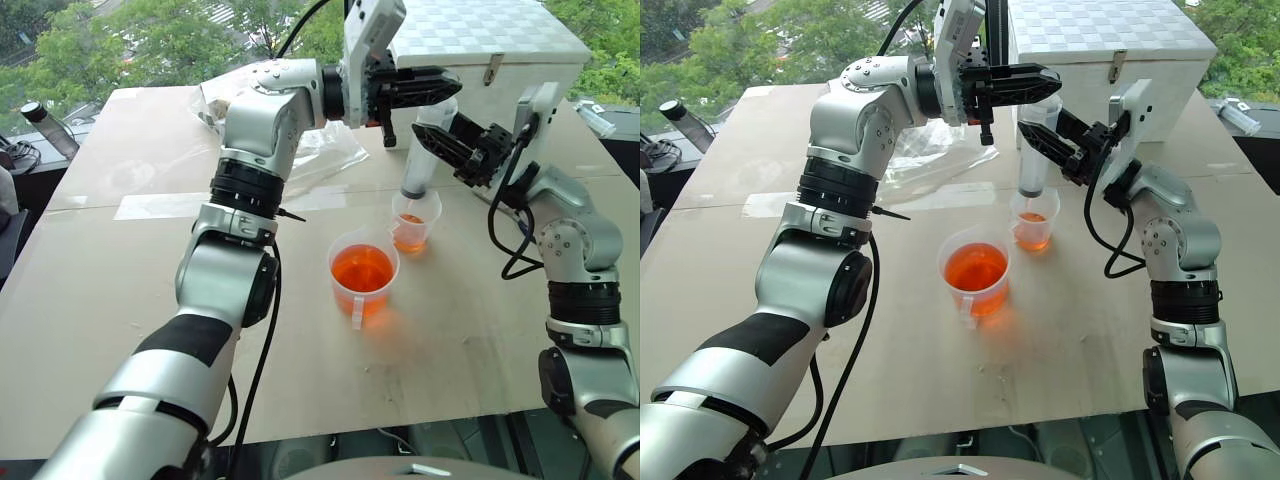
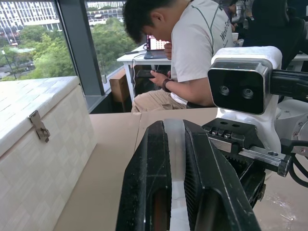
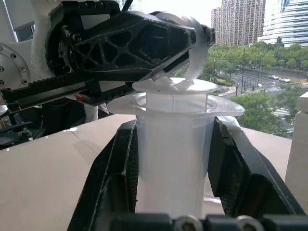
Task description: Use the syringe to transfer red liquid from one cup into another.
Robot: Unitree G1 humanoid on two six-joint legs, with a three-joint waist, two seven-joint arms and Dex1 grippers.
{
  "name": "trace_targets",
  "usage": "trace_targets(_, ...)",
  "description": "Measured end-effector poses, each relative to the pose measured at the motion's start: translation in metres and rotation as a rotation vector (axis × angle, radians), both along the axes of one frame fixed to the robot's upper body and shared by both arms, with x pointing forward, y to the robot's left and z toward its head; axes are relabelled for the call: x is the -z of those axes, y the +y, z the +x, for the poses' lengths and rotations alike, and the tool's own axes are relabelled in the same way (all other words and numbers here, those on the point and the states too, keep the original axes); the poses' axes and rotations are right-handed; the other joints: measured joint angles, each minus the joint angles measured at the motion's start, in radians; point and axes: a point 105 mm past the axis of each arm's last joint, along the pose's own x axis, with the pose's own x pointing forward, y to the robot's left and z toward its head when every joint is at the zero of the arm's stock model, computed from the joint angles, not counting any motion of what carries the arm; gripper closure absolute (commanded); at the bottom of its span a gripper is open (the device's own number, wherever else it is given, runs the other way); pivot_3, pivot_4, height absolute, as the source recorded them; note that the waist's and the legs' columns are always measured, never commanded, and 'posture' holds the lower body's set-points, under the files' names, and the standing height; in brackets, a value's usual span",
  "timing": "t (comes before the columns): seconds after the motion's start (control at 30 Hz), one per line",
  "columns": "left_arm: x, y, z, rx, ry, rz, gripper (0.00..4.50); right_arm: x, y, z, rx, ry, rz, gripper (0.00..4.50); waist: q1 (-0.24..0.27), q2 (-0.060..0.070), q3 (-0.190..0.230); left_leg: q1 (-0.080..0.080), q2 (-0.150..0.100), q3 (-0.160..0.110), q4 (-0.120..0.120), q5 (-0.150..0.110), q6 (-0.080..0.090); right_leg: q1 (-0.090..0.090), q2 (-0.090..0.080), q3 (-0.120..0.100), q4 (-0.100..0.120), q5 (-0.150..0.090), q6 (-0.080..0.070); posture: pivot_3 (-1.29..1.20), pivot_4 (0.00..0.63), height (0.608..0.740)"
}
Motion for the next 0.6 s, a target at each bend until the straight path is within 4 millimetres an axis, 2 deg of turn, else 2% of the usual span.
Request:
trace_targets(0.1, 0.000, 0.000, 0.000, 0.000, -0.001, -0.001, 4.46, 0.000, 0.000, 0.000, 0.001, 0.001, -0.001, 2.96, 0.000, 0.000, 0.000, 0.000, 0.000, 0.000, 0.000, 0.000, 0.000, 0.000, 0.000, 0.000, 0.000, 0.000, 0.000, 0.00, 0.150, 0.740)
trace_targets(0.17, 0.000, 0.000, -0.001, 0.003, 0.003, 0.000, 3.62, 0.000, 0.000, 0.000, 0.002, 0.001, -0.002, 2.96, 0.000, 0.000, 0.000, 0.000, 0.000, 0.000, 0.000, 0.000, 0.000, 0.000, 0.000, 0.000, 0.000, 0.000, 0.000, 0.00, 0.150, 0.740)
trace_targets(0.2, 0.001, 0.000, -0.001, 0.011, 0.006, 0.002, 3.39, 0.000, 0.000, 0.000, 0.004, 0.001, -0.003, 2.96, 0.000, 0.000, 0.000, 0.000, 0.000, 0.000, 0.000, 0.000, 0.000, 0.000, 0.000, 0.000, 0.000, 0.000, 0.000, 0.00, 0.150, 0.740)
trace_targets(0.33, 0.004, -0.004, -0.006, 0.051, 0.030, -0.001, 1.55, -0.002, -0.004, 0.001, 0.023, -0.003, -0.004, 2.96, 0.001, 0.000, 0.000, 0.000, 0.000, 0.000, 0.000, 0.000, 0.000, 0.000, 0.000, 0.000, 0.000, 0.000, 0.000, 0.00, 0.150, 0.740)
trace_targets(0.37, 0.003, -0.005, -0.005, 0.043, 0.028, -0.007, 1.21, -0.002, -0.005, 0.001, 0.027, -0.005, -0.002, 2.96, 0.001, 0.000, 0.000, 0.000, 0.000, 0.000, 0.000, 0.000, 0.000, 0.000, 0.000, 0.000, 0.000, 0.000, 0.000, 0.00, 0.150, 0.740)
trace_targets(0.6, -0.002, 0.006, 0.001, 0.010, 0.054, -0.049, 1.21, -0.023, -0.015, -0.006, 0.051, -0.097, 0.022, 2.96, -0.002, 0.000, 0.000, 0.000, 0.000, 0.000, 0.000, 0.000, 0.000, 0.000, 0.000, 0.000, 0.000, 0.000, 0.000, 0.00, 0.150, 0.740)
